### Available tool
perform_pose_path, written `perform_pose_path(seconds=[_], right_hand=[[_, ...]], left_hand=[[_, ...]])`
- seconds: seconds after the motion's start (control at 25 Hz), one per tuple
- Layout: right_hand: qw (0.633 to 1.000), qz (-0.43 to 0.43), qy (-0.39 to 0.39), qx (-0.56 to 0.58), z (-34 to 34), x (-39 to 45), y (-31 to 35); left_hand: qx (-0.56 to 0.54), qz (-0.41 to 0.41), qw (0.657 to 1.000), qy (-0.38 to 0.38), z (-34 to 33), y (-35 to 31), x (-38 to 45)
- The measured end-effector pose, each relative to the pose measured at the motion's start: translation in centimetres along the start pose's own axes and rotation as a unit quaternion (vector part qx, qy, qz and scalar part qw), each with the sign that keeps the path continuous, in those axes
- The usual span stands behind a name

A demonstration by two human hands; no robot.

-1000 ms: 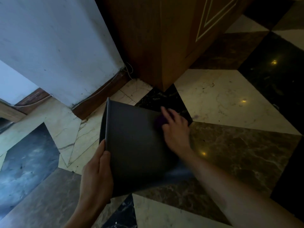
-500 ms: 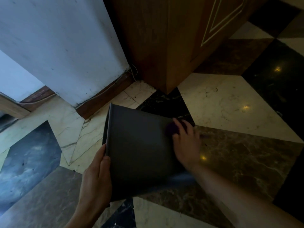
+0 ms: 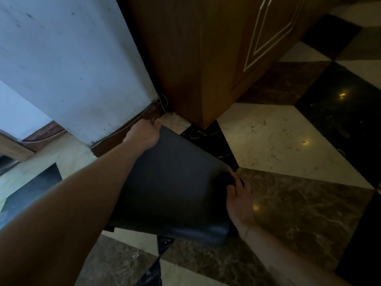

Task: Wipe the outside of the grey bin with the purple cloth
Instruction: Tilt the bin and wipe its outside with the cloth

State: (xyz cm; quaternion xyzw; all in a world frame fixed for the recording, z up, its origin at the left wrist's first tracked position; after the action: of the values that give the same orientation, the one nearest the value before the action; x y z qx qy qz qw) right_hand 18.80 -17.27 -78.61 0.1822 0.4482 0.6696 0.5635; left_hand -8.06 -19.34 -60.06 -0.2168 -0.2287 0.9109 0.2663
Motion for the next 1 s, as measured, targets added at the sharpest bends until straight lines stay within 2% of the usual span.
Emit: perform_pose_path(seconds=[0.04, 0.12, 0.2, 0.32, 0.36, 0.44, 0.52, 0.6, 0.68, 0.76, 0.8, 0.88, 0.92, 1.0], right_hand=[[0.998, -0.028, -0.015, 0.049, 0.5, 0.2, 0.1], [0.986, -0.069, -0.054, 0.141, 1.7, 0.3, 0.7], [0.966, -0.083, -0.072, 0.232, 2.9, 0.2, 1.7], [0.95, -0.06, -0.086, 0.293, 3.4, -0.3, 2.9], [0.948, -0.057, -0.083, 0.301, 3.2, -0.7, 2.9], [0.951, -0.044, -0.059, 0.302, 2.6, -1.4, 3.1], [0.962, -0.014, -0.039, 0.269, 2.3, -1.7, 3.7], [0.974, 0.016, -0.049, 0.222, 2.4, -2.3, 4.5], [0.977, 0.07, -0.096, 0.175, 3.4, -3.3, 6.5], [0.967, 0.189, -0.153, 0.081, 4.6, -4.5, 10.1], [0.95, 0.268, -0.157, 0.034, 4.6, -5.4, 12.4], [0.909, 0.401, -0.11, -0.033, 3.0, -7.6, 16.6], [0.895, 0.435, -0.077, -0.058, 1.8, -8.5, 17.8], [0.892, 0.437, -0.051, -0.1, 0.5, -8.7, 18.4]], left_hand=[[0.03, -0.075, 0.996, -0.025, 0.0, -1.2, -0.8], [-0.004, -0.188, 0.981, -0.04, 0.7, -2.0, -3.9], [-0.059, -0.237, 0.97, -0.003, 1.8, 0.1, -7.6], [-0.11, -0.185, 0.969, 0.12, 2.4, 5.9, -12.6], [-0.145, -0.162, 0.967, 0.13, 2.5, 7.3, -13.4], [-0.26, -0.103, 0.956, 0.093, 2.9, 8.8, -13.5], [-0.325, -0.032, 0.944, 0.035, 2.7, 8.4, -12.5], [-0.291, -0.016, 0.956, -0.028, 2.3, 7.7, -11.8], [-0.249, -0.042, 0.965, -0.071, 1.9, 7.1, -12.6], [-0.21, -0.099, 0.97, -0.075, 1.4, 6.3, -14.3], [-0.205, -0.135, 0.967, -0.063, 1.1, 5.9, -15.2], [-0.229, -0.196, 0.953, -0.04, 0.4, 5.0, -16.8], [-0.239, -0.214, 0.946, -0.04, 0.1, 4.6, -17.4], [-0.243, -0.226, 0.941, -0.068, -0.1, 4.8, -18.0]])
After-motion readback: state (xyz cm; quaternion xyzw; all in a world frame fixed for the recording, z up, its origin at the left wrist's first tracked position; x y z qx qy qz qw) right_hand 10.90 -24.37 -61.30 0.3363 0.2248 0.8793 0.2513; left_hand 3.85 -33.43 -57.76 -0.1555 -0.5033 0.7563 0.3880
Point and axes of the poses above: each hand's wrist, its own x-axis towards the middle knuckle, its own z-axis out of the back of the hand, y = z × x, the point moved 4 cm from there along x, towards the middle knuckle, and after that the axes turned 8 degrees about -x, right-handed, at the moved point
